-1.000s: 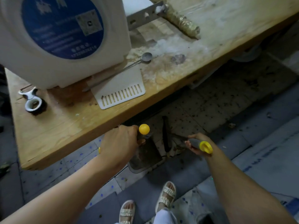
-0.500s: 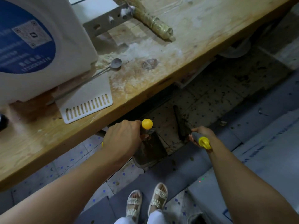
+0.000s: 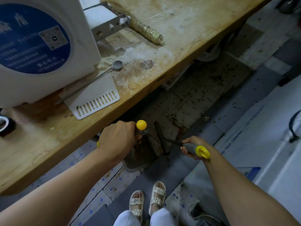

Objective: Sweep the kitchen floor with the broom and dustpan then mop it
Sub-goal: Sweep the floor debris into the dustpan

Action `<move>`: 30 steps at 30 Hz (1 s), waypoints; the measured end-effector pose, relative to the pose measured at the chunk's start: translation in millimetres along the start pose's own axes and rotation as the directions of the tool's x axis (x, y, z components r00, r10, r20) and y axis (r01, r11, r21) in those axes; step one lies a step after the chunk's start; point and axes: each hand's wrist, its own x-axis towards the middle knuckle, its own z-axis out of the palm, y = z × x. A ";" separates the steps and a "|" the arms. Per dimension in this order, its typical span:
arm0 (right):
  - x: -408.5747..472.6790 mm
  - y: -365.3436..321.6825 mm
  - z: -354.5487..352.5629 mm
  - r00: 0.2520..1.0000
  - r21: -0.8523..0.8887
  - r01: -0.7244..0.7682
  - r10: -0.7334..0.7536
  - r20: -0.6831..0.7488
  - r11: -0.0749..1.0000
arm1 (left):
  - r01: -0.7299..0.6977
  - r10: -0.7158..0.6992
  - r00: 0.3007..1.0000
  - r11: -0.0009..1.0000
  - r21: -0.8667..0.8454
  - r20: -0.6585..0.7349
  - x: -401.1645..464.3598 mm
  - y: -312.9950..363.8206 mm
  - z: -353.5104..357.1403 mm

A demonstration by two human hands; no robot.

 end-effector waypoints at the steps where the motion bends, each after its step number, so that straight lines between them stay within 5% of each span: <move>1: -2.1 10.6 1.7 1.000 0.006 0.009 -0.009 -0.016 1.000 | -0.002 0.002 1.000 1.000 0.002 0.000 -4.8 -3.3 -0.9; 14: -3.3 63.1 -4.8 0.996 -0.183 -0.087 0.085 -0.019 0.979 | 0.010 -0.010 1.000 0.999 0.040 0.010 -20.4 -4.9 10.8; 30: 45.4 -28.7 -31.9 0.989 -0.294 0.057 -0.094 -0.113 0.954 | 0.032 -0.031 0.999 0.999 0.008 -0.018 42.5 51.9 14.6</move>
